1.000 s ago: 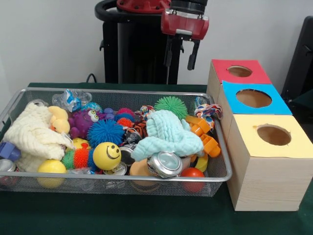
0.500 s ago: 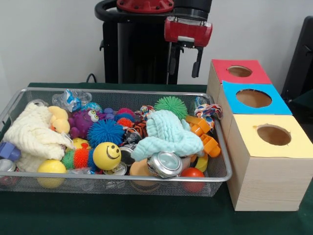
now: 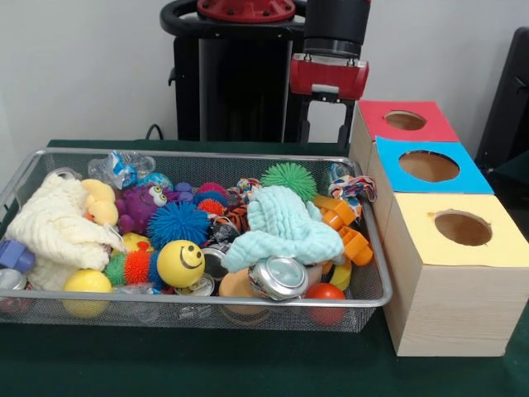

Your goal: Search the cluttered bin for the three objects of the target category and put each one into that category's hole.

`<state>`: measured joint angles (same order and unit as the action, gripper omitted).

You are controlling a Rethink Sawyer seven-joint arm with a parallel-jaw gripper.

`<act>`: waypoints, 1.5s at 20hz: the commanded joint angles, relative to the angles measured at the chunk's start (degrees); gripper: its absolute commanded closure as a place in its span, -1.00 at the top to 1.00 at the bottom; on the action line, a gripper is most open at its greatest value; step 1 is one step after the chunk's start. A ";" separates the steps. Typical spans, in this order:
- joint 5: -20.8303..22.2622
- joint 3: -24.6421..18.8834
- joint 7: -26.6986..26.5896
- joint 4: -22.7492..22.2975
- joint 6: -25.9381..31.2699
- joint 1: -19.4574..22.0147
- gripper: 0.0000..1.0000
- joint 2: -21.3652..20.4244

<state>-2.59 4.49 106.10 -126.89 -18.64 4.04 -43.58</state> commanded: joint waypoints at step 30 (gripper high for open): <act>-8.27 -1.89 17.50 4.81 -11.71 -5.29 1.00 9.14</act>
<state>-6.15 4.45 110.44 -126.82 -27.91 -0.41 -34.59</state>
